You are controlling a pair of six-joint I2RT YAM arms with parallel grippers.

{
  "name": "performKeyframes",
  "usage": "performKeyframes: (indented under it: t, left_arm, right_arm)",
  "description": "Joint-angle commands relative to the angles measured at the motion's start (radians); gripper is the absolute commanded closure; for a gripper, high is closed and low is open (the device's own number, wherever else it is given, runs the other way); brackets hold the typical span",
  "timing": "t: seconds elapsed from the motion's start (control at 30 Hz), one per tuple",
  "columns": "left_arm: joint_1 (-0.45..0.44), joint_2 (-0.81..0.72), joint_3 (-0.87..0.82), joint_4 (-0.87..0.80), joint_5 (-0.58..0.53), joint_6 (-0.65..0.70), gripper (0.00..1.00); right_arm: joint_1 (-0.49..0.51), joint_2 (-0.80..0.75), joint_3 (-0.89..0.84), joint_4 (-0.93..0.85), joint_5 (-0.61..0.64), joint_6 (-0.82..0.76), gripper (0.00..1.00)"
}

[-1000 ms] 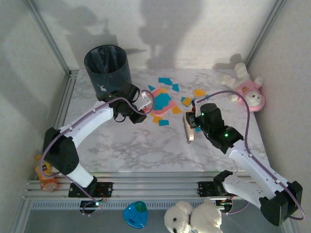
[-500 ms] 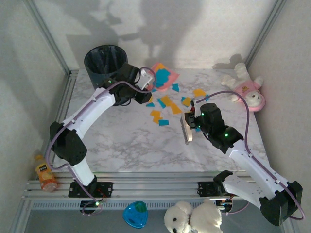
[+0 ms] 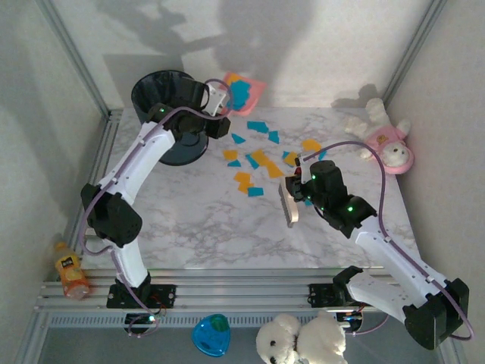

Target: Sweep away the paper scraps from the table

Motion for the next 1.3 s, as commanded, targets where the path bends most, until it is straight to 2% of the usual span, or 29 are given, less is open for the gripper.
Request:
performKeyframes:
  t: [0.0, 0.6, 1.03, 1.27]
  left_arm:
    - [0.017, 0.024, 0.078, -0.006, 0.03, -0.036, 0.82]
    - [0.146, 0.036, 0.133, 0.075, 0.186, -0.189, 0.83]
    - [0.265, 0.026, 0.027, 0.292, 0.434, -0.485, 0.85]
    - [0.292, 0.021, -0.036, 0.395, 0.493, -0.61, 0.86]
  right_arm:
    - [-0.005, -0.003, 0.034, 0.038, -0.012, 0.017, 1.0]
    - [-0.005, 0.004, 0.043, 0.034, -0.02, 0.021, 1.0]
    - [-0.004, 0.002, 0.045, 0.027, -0.015, 0.023, 1.0]
    - [-0.005, 0.003, 0.047, 0.025, -0.014, 0.024, 1.0]
